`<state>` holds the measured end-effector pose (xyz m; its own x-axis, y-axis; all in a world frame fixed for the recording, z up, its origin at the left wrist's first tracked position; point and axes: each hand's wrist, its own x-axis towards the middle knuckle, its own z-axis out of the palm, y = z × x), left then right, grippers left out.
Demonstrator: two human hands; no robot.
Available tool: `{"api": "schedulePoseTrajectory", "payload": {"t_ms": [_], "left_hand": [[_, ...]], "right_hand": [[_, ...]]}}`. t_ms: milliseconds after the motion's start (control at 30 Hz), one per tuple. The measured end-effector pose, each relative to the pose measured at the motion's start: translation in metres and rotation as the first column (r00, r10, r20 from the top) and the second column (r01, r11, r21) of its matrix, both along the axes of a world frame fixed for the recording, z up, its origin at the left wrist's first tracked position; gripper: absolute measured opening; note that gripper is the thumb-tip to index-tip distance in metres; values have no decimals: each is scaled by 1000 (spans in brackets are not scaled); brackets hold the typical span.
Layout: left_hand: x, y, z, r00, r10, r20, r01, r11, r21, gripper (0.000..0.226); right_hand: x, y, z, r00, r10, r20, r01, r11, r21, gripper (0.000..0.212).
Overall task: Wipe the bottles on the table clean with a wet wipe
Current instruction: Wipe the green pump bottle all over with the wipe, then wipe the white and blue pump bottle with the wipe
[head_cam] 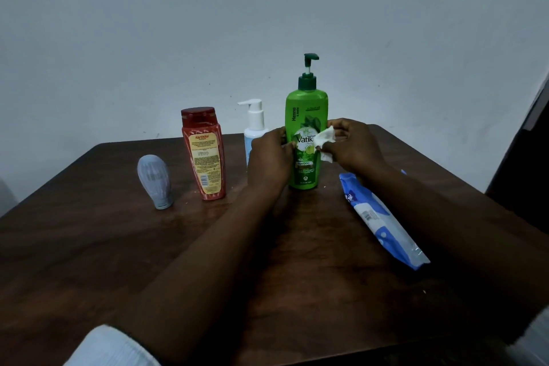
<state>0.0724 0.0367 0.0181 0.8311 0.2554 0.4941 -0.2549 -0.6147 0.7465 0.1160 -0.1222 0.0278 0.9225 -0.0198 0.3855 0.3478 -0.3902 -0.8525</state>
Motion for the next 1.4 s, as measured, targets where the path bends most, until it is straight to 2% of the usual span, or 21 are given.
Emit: {"api": "schedulePoseTrajectory", "payload": {"t_ms": [267,367,500,600,767,867,933,1000,1100,1200,1333,1400], "left_hand": [[-28,1,4,998,34,43,-32,998,-47,39],[-44,16,5,991,55,125,-48,997,-62,39],[-59,35,5,969,142,200,-117,984,-134,40],[-56,41,8,974,156,165,-139,984,-113,51],[-33,40,25,992,122,26,-121,991,-57,70],[-17,44,35,998,61,-13,-62,988,-140,64],[-10,49,39,999,34,-25,-38,981,-188,52],[-7,55,42,1000,19,-10,-21,986,-163,40],[-17,62,41,1000,-11,29,14,993,-118,33],[-37,69,40,996,-68,62,76,986,-150,24],[-80,73,37,971,-240,-18,220,914,-342,21],[-95,77,32,954,-295,-52,256,894,-367,22]], "right_hand": [[-10,-3,-1,994,-55,93,56,998,-4,48],[-20,-5,4,977,-110,184,104,994,44,40],[-37,-4,9,969,-79,234,51,991,120,27],[-46,1,8,968,-38,249,5,991,135,28],[-55,9,9,977,120,179,-143,982,120,32],[-67,15,9,962,257,96,-269,952,147,28],[-72,16,6,960,275,46,-279,947,160,24],[-78,17,3,956,294,0,-289,938,194,24],[-84,14,-1,960,278,-31,-266,941,211,24],[-93,13,-1,962,272,-18,-261,938,230,22],[-113,19,1,950,306,56,-310,922,232,22],[-125,25,3,941,318,118,-335,925,180,22]]}}
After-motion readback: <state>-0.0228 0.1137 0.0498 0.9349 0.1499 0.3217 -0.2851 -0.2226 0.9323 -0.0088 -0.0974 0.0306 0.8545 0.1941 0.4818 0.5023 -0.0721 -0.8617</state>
